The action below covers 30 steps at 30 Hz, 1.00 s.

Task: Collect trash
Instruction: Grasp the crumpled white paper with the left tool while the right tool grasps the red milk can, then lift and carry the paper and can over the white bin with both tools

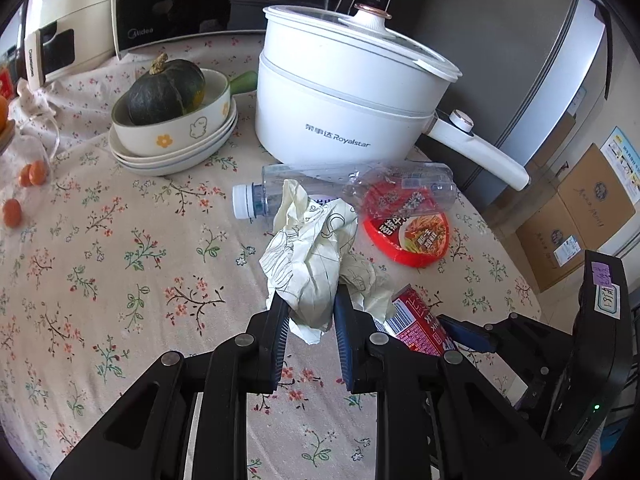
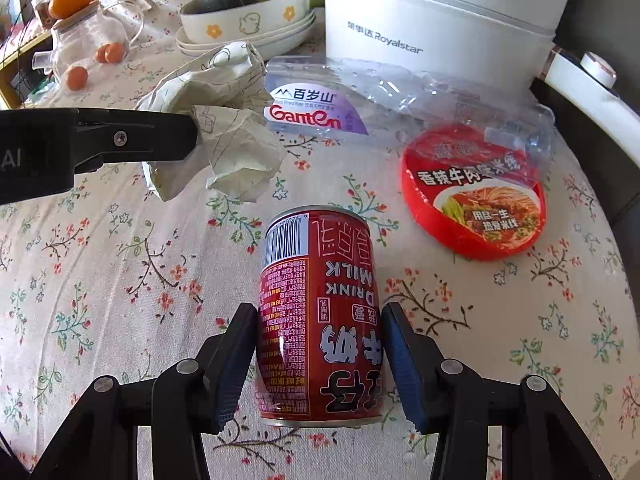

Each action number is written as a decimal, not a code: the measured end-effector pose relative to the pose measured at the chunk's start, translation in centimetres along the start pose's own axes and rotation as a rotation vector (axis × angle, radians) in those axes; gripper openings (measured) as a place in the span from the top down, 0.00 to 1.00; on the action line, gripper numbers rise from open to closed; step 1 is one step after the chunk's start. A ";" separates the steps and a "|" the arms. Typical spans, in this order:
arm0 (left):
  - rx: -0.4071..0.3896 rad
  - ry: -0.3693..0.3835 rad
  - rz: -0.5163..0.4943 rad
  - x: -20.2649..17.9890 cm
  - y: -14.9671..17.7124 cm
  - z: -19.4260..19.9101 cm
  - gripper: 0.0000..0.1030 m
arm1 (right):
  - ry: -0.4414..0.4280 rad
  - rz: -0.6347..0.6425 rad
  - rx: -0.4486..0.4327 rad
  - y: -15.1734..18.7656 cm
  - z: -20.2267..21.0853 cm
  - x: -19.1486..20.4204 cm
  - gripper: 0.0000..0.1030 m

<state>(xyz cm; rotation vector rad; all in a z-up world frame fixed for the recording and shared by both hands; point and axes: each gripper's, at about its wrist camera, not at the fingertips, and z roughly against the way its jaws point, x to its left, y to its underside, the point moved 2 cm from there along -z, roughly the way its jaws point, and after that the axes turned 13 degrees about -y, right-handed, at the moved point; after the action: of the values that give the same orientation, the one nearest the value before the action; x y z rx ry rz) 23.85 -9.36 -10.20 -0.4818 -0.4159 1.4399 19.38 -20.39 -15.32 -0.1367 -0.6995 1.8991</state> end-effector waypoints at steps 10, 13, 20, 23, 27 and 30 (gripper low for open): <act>-0.080 0.031 -0.074 -3.8 0.7 3.6 0.78 | 0.026 -0.084 -0.072 2.2 6.9 -1.9 0.46; -0.098 0.051 -0.116 -5.9 1.4 4.8 0.78 | 0.037 -0.137 -0.105 4.0 9.2 -3.0 0.46; -0.109 0.115 -0.194 -11.4 3.6 6.4 0.78 | 0.129 -0.288 -0.142 9.4 14.1 -5.8 0.46; -0.117 0.134 -0.245 -14.2 4.9 7.0 0.78 | 0.198 -0.382 -0.147 12.5 16.3 -7.6 0.46; -0.108 0.172 -0.301 -17.6 6.5 7.2 0.78 | 0.227 -0.512 -0.159 16.5 18.2 -10.2 0.46; -0.100 0.183 -0.343 -20.0 7.8 6.6 0.78 | 0.251 -0.553 -0.136 18.6 18.4 -11.6 0.46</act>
<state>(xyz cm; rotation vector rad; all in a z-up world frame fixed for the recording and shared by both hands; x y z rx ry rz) 11.93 -28.38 -8.63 -0.5873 -0.4029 1.0387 2.06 -42.98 -12.48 -0.2366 -0.6171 1.2805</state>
